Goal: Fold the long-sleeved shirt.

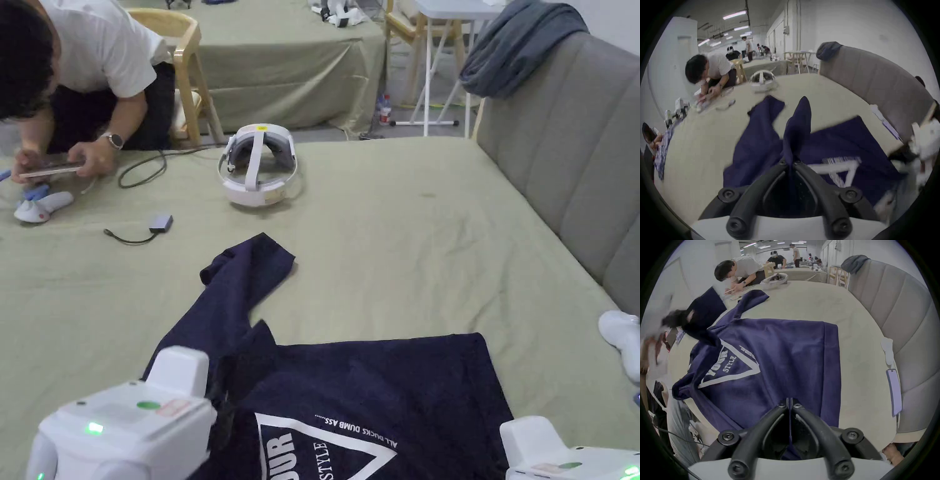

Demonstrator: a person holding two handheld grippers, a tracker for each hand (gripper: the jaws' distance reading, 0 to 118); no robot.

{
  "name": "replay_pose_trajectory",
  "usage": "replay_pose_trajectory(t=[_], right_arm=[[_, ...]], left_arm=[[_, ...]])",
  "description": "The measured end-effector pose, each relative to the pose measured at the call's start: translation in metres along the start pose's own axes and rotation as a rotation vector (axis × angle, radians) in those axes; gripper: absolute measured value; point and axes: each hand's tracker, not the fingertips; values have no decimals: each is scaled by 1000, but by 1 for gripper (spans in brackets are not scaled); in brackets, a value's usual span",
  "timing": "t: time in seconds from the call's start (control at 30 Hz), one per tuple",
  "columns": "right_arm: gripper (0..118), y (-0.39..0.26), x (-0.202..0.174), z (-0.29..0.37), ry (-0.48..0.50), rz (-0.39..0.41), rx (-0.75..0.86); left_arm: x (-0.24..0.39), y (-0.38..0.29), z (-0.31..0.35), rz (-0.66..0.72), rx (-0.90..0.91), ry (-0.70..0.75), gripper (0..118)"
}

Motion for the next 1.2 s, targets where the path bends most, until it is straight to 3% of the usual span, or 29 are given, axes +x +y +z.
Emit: replay_pose_trajectory(t=[0.1, 0.2, 0.3, 0.37, 0.4, 0.43, 0.47, 0.5, 0.63, 0.67, 0.7, 0.73, 0.8, 0.9, 0.93, 0.97, 1.0, 1.03, 1.07, 1.1, 1.2], right_arm=[[0, -1, -10, 0, 8, 18, -6], [0, -1, -19, 7, 15, 31, 0], [0, 0, -23, 17, 31, 35, 22], [0, 1, -25, 23, 38, 36, 34], [0, 3, -25, 26, 44, 39, 40], [0, 5, -26, 27, 44, 38, 44], [0, 6, -27, 29, 42, 40, 51], [0, 6, -28, 31, 39, 43, 57], [0, 10, -28, 31, 46, 41, 71], [0, 12, -30, 31, 46, 40, 73], [0, 12, -31, 30, 45, 41, 73], [0, 12, -32, 30, 44, 43, 73], [0, 13, -30, 28, 46, 40, 72], [0, 12, -29, 26, 49, 36, 66], [0, 12, -28, 26, 48, 34, 61], [0, 12, -27, 25, 44, 32, 57], [0, 11, -26, 25, 41, 30, 54], [0, 11, -24, 24, 37, 25, 53], [0, 11, -20, 21, 36, 20, 49], [0, 11, -18, 20, 35, 14, 47], [0, 12, -11, 16, 37, -16, 34]], left_arm=[[0, -67, 3, 74, -190, -57, 4], [-4, -116, -35, 110, -361, -55, 4], [-8, -123, -42, 114, -247, -78, 5], [-11, -112, -39, 112, -272, -81, 29], [-16, -107, -32, 128, -257, -101, 65], [-21, -102, -21, 146, -204, -130, 89], [-16, -92, -5, 134, -157, -130, 106], [-18, -85, 8, 115, -118, -106, 110], [-46, -50, 48, 156, 11, -50, 97], [-56, -38, 51, 190, 37, -19, 79], [-66, -29, 48, 200, 53, 2, 38], [-76, -18, 42, 191, 65, 42, 11], [-93, 0, 29, 172, 76, 111, 4], [-114, 27, -6, 179, 70, 135, 6], [-123, 34, -21, 193, 60, 145, 24], [-133, 39, -38, 198, 55, 133, 60], [-141, 42, -56, 204, 27, 114, 106], [-147, 42, -77, 214, -33, 166, 108], [-154, 41, -89, 256, 18, 175, 99], [-161, 34, -104, 223, -46, 213, 84], [-157, 33, -131, 231, -103, 263, 82]])
